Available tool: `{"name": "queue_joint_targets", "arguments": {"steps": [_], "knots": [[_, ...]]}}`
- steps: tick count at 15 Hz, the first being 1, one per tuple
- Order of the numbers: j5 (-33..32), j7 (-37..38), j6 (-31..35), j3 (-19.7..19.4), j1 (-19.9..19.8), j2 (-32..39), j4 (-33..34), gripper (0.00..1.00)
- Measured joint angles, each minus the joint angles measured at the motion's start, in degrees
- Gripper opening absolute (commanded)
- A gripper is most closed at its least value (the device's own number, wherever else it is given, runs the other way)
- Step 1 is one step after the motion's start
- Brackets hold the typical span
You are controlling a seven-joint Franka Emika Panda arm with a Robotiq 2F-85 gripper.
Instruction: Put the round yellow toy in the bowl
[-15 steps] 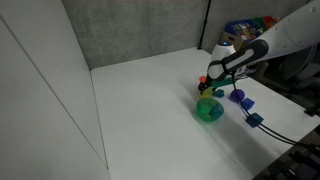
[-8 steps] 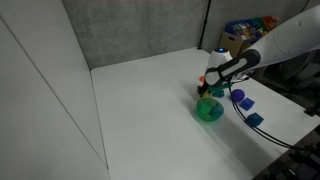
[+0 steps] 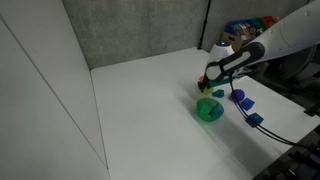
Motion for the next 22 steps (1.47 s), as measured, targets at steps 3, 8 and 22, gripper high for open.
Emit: {"name": "queue_joint_targets", "arguments": {"steps": [3, 8, 22], "knots": [[-0.3, -2.1, -0.3, 0.2, -0.2, -6.0, -6.3, 0.17], [-0.3, -9.1, -2.1, 3.2, -2.5, -17.2, -19.4, 0.17], [1.4, -23.5, -7.8, 11.2, -6.2, -33.4, -41.9, 0.17]]}}
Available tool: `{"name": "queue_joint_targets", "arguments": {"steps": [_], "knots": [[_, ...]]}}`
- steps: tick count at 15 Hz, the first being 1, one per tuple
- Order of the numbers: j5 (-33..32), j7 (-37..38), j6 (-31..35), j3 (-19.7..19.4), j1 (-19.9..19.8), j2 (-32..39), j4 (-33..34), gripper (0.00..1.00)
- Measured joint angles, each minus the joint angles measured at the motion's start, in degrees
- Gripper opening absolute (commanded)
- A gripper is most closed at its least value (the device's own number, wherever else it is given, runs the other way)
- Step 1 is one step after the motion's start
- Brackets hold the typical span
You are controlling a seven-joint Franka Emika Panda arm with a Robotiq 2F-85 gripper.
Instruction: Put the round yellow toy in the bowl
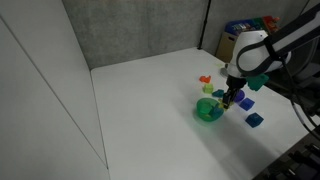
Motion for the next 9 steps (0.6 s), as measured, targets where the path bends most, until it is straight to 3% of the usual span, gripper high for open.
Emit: {"name": "queue_joint_targets", "arguments": {"steps": [5, 6, 7, 9], "knots": [[0.0, -0.3, 3.4, 1.1, 1.3, 1.0, -1.1, 0.17], [0.0, -0.4, 3.4, 1.4, 1.4, 1.5, -1.1, 0.67], [0.0, -0.5, 3.3, 1.6, 1.5, 1.9, -1.1, 0.69], [0.0, -1.1, 3.4, 1.8, 1.6, 2.5, -1.1, 0.83]]}}
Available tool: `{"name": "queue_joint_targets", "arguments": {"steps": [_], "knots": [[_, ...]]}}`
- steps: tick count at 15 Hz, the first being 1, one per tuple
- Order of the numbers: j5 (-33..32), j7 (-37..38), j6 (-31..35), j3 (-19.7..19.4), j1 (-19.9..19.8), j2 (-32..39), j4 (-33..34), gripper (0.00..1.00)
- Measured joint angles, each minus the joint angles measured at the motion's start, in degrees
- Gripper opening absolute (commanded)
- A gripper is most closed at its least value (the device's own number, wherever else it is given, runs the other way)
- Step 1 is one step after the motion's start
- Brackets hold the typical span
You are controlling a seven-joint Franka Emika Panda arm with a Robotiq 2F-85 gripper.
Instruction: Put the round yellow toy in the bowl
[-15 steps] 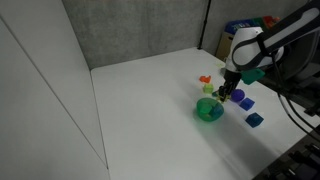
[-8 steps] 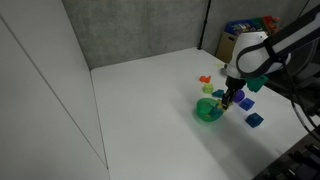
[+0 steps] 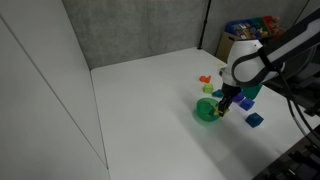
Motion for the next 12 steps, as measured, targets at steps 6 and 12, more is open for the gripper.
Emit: {"name": "queue_joint_targets", "arguments": {"steps": [6, 12], "knots": [[0.0, -1.0, 1.4, -0.1, -0.3, 0.1, 1.4, 1.00], [0.0, -1.0, -4.9, -0.7, -1.7, -2.9, 4.8, 1.00]]}}
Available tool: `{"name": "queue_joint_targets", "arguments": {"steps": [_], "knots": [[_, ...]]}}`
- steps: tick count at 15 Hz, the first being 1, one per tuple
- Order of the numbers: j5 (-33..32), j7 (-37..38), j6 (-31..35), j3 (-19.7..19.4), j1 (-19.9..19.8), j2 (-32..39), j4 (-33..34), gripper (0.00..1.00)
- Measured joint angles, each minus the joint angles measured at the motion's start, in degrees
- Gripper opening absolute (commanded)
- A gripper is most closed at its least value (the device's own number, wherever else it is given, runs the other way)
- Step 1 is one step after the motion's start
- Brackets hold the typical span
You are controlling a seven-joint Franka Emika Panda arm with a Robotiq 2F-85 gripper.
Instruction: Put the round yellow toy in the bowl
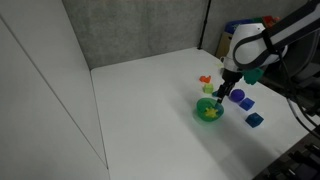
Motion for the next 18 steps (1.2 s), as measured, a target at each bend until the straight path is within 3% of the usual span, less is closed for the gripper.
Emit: {"name": "queue_joint_targets", "arguments": {"steps": [7, 13, 18], "knots": [[-2.0, 1.5, -8.1, -5.4, -0.1, -9.7, 0.5, 1.00], [-2.8, 1.5, -11.8, -9.4, -0.4, -21.6, -3.4, 1.00], [-3.8, 3.1, -21.7, -11.6, -0.6, -30.8, -4.5, 1.00]]}}
